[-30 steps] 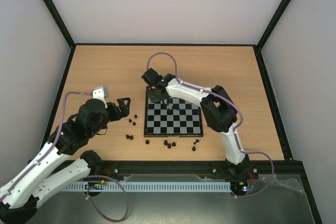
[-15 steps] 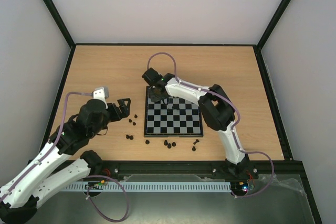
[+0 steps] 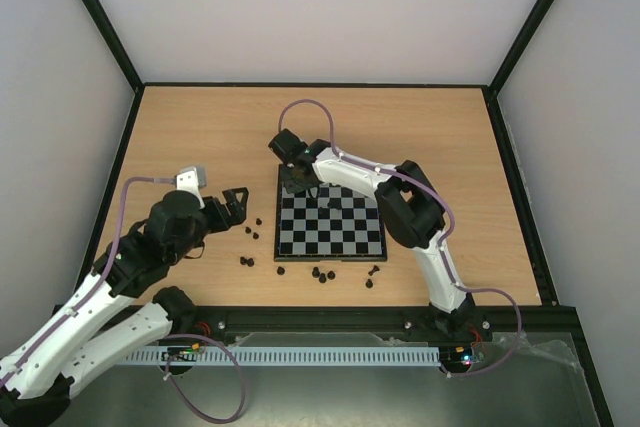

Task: Set up the chess pieces on the board
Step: Place the chess piece on the chessboard.

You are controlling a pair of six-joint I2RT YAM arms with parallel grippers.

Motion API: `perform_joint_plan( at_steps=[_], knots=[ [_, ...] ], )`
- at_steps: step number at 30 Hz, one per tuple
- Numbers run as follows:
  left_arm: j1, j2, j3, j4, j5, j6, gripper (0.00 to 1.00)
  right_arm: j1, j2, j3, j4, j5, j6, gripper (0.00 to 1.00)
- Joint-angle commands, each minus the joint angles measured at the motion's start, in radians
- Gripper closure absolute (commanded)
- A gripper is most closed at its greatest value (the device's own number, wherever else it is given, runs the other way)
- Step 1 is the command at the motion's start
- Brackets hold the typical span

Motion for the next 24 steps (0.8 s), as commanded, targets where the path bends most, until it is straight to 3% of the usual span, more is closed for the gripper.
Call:
perform_joint_plan(
  at_steps=[1, 9, 17, 24],
  knots=[
    [-0.006, -0.013, -0.014, 0.007, -0.006, 0.003, 0.0, -0.004, -0.032, -0.015, -0.021, 0.011, -0.002, 0.75],
    [-0.006, -0.016, -0.018, 0.01, -0.007, 0.002, 0.01, -0.002, -0.27, -0.155, 0.073, -0.051, -0.01, 0.71],
    [-0.007, 0.015, -0.028, 0.044, 0.013, 0.019, 0.01, 0.003, -0.555, -0.463, 0.087, -0.047, 0.034, 0.66],
    [-0.009, 0.08, -0.059, 0.087, 0.048, 0.043, 0.01, -0.011, -0.608, -0.653, 0.075, 0.011, 0.065, 0.65]
  ],
)
